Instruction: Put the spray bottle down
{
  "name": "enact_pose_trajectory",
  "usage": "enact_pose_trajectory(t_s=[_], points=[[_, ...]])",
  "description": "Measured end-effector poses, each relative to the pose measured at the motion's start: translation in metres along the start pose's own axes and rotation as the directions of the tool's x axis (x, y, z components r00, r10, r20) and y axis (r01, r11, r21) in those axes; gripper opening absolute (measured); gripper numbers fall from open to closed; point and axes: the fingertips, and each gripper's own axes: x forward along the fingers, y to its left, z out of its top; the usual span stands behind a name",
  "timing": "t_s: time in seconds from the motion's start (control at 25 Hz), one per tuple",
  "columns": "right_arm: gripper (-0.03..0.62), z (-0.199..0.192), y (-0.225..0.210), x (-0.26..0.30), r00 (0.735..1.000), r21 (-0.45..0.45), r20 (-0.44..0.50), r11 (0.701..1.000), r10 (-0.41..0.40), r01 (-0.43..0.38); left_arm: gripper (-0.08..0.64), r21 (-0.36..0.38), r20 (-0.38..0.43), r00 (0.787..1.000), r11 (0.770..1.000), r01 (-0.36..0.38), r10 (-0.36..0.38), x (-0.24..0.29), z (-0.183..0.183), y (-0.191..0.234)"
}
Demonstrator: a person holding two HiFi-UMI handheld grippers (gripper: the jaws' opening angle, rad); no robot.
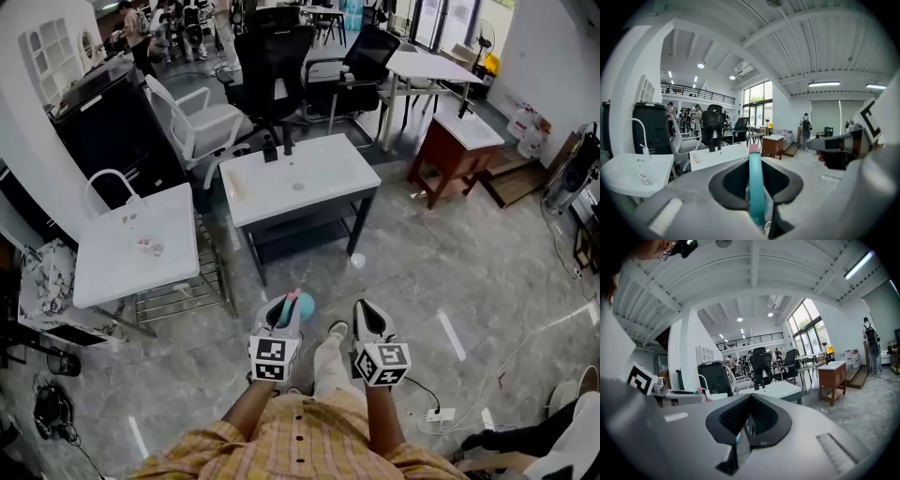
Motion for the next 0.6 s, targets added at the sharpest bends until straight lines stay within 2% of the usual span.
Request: enact_pose_trajectory(t_s=[0.32,0.6], points=[[0.000,0.004,-0.030,0.054,1.000,0.007,-0.013,1.000,0.015,-0.015,0.069,0.015,-0.002,1.000,1.000,-0.011,0.011,0.052,0.006,0.016],[0.000,0.019,-0.072,0.136,0.999,0.007,-0.031,1.000,0.025,-0.025,0.069,0.006,-0.007,0.999,0.999,-0.032,0.032,0.135,0.023,0.048]])
